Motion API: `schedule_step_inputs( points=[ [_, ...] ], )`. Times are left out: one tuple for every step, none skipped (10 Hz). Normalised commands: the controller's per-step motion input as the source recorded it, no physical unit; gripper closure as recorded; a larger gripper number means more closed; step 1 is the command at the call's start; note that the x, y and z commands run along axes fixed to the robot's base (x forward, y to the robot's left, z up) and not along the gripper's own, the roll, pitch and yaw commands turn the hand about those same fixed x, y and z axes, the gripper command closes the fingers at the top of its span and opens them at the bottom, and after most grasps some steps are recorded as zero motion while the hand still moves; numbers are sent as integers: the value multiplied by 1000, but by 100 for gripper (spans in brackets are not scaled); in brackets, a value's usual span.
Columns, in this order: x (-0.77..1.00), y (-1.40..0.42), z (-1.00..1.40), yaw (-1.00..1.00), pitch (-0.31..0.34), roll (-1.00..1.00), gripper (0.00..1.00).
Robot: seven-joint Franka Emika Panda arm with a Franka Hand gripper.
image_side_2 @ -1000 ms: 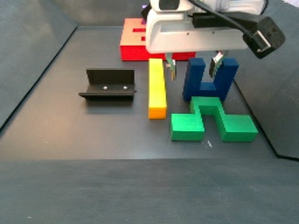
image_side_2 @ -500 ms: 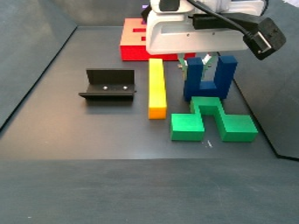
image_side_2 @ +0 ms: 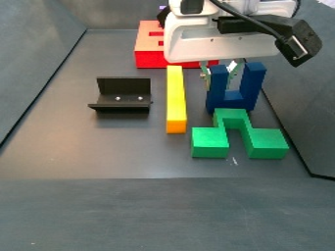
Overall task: Pick up the blue object. Move up. Move to above the board. Insert the blue object.
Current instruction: Pick up the blue object.
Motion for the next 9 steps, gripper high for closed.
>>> schedule_step_inputs(
  points=[
    [0,0,0,0,0,0,100],
    [0,0,0,0,0,0,100],
    [0,0,0,0,0,0,100],
    [0,0,0,0,0,0,100],
    [0,0,0,0,0,0,100],
    [0,0,0,0,0,0,100],
    [0,0,0,0,0,0,100],
    [0,0,0,0,0,0,100],
    [0,0,0,0,0,0,100]
  ],
)
